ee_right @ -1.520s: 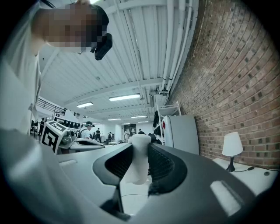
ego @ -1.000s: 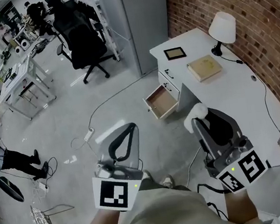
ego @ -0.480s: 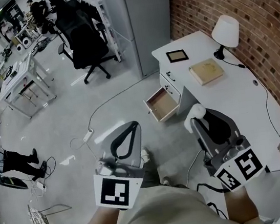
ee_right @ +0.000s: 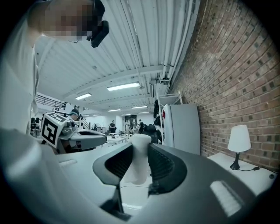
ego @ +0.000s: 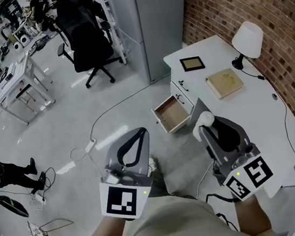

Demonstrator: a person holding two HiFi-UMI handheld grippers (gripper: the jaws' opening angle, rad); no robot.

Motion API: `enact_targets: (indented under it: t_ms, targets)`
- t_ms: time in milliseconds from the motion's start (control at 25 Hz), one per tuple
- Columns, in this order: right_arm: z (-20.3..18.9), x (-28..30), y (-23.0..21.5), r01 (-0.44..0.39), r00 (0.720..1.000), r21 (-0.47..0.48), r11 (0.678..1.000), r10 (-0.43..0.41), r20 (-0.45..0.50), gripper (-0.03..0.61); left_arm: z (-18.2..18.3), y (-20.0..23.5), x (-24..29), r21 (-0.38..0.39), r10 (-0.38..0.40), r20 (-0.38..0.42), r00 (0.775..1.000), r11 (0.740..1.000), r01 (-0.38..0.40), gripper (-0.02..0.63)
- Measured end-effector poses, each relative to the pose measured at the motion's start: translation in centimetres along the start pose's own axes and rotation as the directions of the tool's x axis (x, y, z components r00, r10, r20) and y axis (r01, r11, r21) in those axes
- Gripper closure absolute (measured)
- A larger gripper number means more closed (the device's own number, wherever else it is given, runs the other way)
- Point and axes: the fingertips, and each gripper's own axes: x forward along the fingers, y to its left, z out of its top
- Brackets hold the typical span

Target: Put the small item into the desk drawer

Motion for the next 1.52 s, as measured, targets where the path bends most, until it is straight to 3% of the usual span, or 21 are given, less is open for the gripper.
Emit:
enact_targets:
  t_ms: [440, 800, 960, 1160, 1520]
  targets:
    - [-2.2, 14.6, -4.7, 0.058, 0.991, 0.023, 0.998, -0.055, -0.119, 0.46, -3.8, 10.9, 10.4, -0.059, -0.052, -0.058, 0.997, 0.997, 0.048, 0.611]
    - [-6.5, 25.7, -9.4, 0.133, 0.965, 0.053, 0.99, -0.118, -0.232, 0.46, -8.8, 18.5, 19.1, -0.085, -0.115, -0.111, 0.987, 0.991, 0.106, 0.611]
    - [-9.2, 28.7, -11.6, 0.158, 0.947, 0.077, 0.985, -0.129, -0.294, 0.46, -11.5, 20.5, 21.8, -0.041, -0.139, -0.156, 0.978, 0.99, 0.134, 0.611]
    - [-13.7, 31.4, -14.7, 0.17, 0.916, 0.091, 0.981, -0.123, -0.382, 0.46, -15.1, 21.2, 24.7, -0.07, -0.135, -0.213, 0.968, 0.99, 0.122, 0.611]
    - [-24.5, 36.3, -20.4, 0.121, 0.843, 0.129, 0.984, -0.034, -0.537, 0.46, -22.6, 21.7, 31.0, -0.163, -0.058, -0.332, 0.941, 0.987, 0.003, 0.611]
